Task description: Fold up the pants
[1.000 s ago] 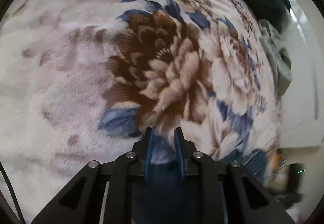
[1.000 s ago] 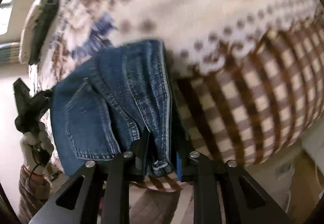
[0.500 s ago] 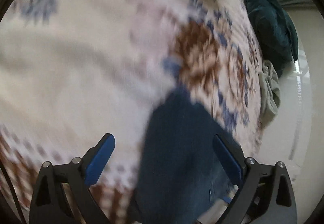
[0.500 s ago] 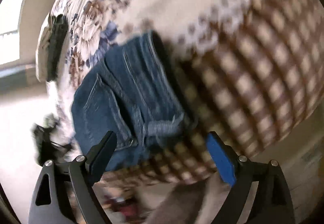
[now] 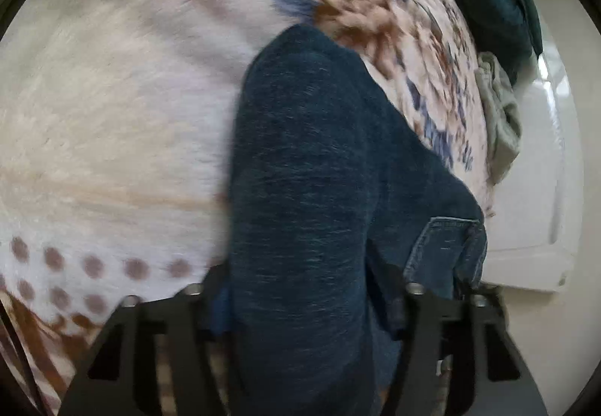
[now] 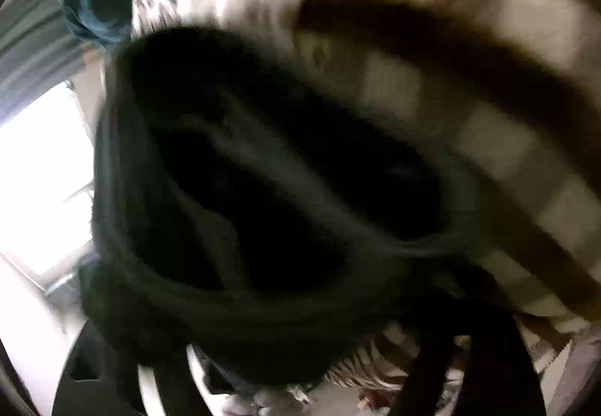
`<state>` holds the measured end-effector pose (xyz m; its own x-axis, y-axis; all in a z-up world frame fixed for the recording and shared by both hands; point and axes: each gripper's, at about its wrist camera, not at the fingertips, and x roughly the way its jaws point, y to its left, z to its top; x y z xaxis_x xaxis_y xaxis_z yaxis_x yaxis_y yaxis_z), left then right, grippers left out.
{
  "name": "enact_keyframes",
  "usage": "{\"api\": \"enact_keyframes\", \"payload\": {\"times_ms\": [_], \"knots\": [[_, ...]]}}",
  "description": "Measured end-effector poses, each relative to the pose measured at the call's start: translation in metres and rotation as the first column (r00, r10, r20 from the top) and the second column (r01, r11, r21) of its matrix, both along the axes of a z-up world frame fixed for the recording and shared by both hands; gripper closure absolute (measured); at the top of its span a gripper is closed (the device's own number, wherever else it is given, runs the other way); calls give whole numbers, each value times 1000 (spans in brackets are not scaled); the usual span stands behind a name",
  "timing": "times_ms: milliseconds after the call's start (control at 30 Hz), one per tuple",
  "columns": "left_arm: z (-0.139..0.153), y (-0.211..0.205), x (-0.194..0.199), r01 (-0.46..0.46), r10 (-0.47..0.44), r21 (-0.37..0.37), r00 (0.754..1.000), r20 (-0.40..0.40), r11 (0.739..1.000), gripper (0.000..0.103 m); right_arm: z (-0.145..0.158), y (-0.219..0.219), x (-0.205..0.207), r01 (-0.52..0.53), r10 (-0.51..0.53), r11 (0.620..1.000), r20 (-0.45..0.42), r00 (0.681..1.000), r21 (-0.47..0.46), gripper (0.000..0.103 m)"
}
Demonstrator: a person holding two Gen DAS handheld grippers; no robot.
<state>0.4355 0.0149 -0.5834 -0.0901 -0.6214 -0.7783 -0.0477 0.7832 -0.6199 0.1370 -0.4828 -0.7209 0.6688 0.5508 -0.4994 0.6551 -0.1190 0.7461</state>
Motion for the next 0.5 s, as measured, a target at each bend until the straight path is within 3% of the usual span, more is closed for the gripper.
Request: {"api": "enact_keyframes", "payload": {"times_ms": [33, 100, 167, 233, 333, 500], "knots": [[-2, 2, 0, 5, -5, -19, 1000, -4, 1000, 50, 1, -3, -7, 49, -50, 999, 36, 998, 6, 57], [1, -5, -1, 44, -44, -6, 999, 24, 999, 45, 4, -4, -1, -1, 2, 999, 41, 999, -35, 56], [-4, -5, -1, 34, -34, -32, 999, -5, 999, 33, 3, 2, 16, -114, 117, 991, 41, 992, -74, 41], [-10, -5, 1, 9, -11, -49, 999, -34, 999, 29, -1, 11, 31, -192, 195, 979, 31, 980, -71, 27], [-12, -10, 3, -4, 2, -47, 999, -42, 999, 23, -2, 24, 42, -246, 248, 966, 21, 968, -83, 22], [-11, -19, 3, -4, 3, -22, 999, -32, 1000, 21, -3, 37, 40, -222, 222, 974, 6, 975, -51, 22]]}}
